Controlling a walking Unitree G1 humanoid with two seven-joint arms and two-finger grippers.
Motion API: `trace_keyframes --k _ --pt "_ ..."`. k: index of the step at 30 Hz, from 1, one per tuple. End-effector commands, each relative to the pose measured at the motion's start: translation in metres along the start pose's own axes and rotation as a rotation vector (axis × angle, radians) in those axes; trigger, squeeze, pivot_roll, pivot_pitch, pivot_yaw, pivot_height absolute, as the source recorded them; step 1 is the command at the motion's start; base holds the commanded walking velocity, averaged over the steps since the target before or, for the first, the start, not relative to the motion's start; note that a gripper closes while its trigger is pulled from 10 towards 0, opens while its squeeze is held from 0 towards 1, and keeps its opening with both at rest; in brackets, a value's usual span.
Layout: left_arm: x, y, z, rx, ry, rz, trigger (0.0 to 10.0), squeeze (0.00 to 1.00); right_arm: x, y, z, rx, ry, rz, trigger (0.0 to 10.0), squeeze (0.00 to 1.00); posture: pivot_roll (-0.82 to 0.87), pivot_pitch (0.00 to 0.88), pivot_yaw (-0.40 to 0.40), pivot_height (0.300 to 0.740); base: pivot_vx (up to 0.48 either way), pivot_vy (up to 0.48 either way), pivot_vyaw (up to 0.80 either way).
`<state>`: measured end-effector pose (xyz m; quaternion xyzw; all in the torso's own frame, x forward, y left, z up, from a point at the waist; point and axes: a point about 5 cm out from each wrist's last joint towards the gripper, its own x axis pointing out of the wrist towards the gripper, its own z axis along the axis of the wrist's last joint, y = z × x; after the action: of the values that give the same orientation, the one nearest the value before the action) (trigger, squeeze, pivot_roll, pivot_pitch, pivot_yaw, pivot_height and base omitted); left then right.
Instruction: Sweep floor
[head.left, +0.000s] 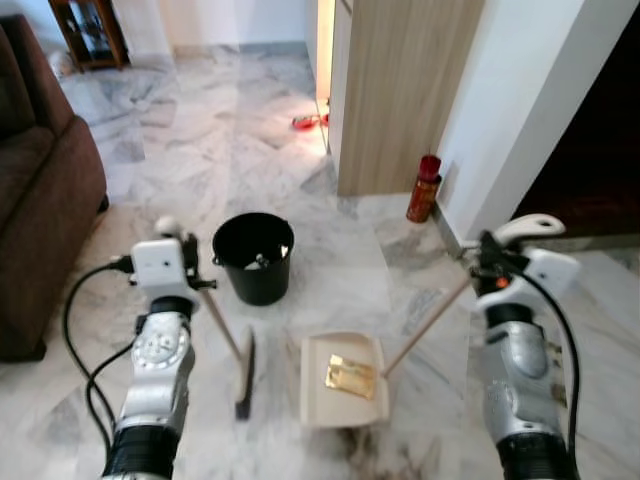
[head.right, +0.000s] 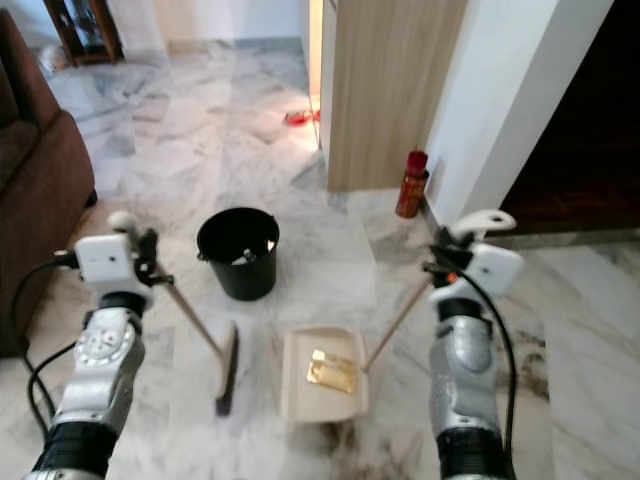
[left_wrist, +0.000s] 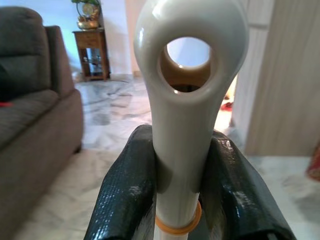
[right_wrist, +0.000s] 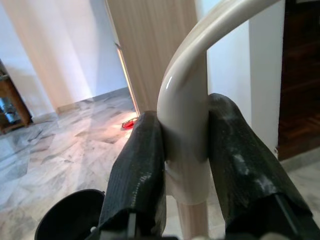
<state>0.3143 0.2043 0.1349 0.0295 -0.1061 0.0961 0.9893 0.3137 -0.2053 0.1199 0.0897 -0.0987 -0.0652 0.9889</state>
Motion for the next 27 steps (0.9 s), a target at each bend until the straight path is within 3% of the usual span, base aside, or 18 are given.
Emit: trace_keyframes --k 1,17,27 --pt "0.002 -0.004 0.010 -0.004 -0.048 -0.006 10.0 0.00 0.002 0.001 0.011 0.030 -0.063 -0.003 10.0 0.00 0.08 0.054 0.025 0.740 0.000 0.356 0.00" --pt "0.001 -0.002 0.010 -0.002 -0.049 0.000 10.0 0.00 0.005 0.006 0.019 0.039 -0.087 0.019 10.0 0.00 0.08 0.063 0.022 0.740 0.000 0.326 0.00" --pt "0.001 -0.004 0.012 0.001 -0.059 -0.010 10.0 0.00 0.014 0.015 0.040 0.076 -0.168 0.048 10.0 0.00 0.08 0.063 0.024 0.740 0.000 0.000 0.00"
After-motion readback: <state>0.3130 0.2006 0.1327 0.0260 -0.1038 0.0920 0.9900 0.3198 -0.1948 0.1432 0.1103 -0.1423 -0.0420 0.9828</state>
